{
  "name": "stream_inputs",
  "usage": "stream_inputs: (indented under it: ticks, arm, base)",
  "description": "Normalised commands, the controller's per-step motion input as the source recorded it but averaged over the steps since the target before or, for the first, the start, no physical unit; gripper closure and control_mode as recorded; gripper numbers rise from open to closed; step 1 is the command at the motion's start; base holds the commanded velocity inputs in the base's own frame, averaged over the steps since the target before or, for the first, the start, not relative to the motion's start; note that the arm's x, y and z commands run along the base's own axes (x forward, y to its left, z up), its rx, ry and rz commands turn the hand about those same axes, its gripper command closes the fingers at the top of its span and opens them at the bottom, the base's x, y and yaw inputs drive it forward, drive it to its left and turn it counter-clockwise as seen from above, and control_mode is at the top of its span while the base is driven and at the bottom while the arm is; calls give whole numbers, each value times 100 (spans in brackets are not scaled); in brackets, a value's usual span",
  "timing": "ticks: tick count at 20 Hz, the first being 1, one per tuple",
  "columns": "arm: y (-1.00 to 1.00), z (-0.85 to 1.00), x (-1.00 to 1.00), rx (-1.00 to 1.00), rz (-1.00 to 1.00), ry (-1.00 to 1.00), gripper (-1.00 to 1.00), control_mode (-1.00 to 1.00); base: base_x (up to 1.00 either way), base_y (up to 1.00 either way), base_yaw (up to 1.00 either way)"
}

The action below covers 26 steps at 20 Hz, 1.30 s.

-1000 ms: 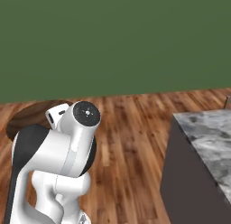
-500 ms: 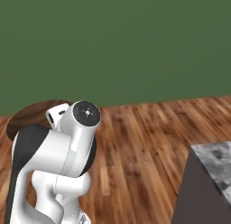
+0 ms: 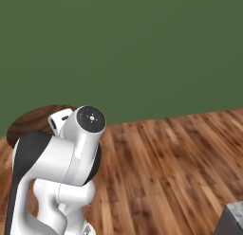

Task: Pick up the bowls from the cabinet and place each bowl in front of a stool on the dining counter.

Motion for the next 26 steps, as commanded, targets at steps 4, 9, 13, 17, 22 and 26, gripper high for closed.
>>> stream_inputs:
  ticks: [4, 9, 13, 17, 22, 26]
  arm:
    - [0, 0, 0, 0, 0, 0, 100, 100]
    - [0, 0, 0, 0, 0, 0, 100, 100]
    - [0, 0, 0, 0, 0, 0, 100, 100]
    - [0, 0, 0, 0, 0, 0, 100, 100]
    - [0, 0, 0, 0, 0, 0, 100, 100]
    - [0, 0, 0, 0, 0, 0, 100, 100]
  base:
    - [100, 11, -27]
    - [100, 8, -39]
    - [100, 11, -50]
    - [97, 21, -57]
    - [100, 21, -54]
    - [100, 26, -52]
